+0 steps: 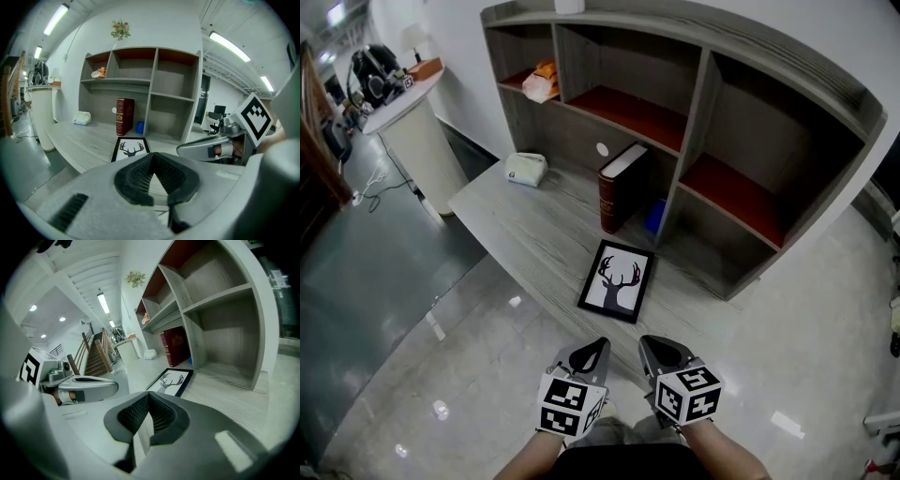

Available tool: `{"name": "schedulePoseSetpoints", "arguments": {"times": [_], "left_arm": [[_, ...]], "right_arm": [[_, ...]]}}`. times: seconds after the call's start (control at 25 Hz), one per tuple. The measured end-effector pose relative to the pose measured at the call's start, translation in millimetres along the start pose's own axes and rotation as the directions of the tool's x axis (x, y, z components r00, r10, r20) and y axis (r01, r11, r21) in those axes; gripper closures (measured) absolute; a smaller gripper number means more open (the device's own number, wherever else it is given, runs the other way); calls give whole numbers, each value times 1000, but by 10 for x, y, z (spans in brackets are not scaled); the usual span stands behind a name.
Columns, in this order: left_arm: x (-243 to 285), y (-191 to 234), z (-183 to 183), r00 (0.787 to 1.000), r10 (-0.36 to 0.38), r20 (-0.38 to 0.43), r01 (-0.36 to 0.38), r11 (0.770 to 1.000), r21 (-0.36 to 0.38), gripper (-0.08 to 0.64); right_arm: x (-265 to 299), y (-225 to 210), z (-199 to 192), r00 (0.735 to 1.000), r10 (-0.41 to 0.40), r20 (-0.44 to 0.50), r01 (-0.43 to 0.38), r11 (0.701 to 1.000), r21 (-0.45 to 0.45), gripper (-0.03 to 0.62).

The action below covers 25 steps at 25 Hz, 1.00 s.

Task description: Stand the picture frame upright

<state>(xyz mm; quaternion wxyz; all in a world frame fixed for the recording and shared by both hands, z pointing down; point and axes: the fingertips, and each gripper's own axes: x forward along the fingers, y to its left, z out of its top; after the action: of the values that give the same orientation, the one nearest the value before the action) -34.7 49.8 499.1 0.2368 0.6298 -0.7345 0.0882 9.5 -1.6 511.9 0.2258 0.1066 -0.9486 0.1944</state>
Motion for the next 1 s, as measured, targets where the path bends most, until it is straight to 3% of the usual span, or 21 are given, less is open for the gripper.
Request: {"name": "schedulePoseSetpoints", "arguments": {"times": [1.0], "left_arm": [[383,-131,130,996,88,12,-88,996,-5,565]], "right_arm": [[11,-473,95,999,48,-23,-49,998,-39,592]]}}
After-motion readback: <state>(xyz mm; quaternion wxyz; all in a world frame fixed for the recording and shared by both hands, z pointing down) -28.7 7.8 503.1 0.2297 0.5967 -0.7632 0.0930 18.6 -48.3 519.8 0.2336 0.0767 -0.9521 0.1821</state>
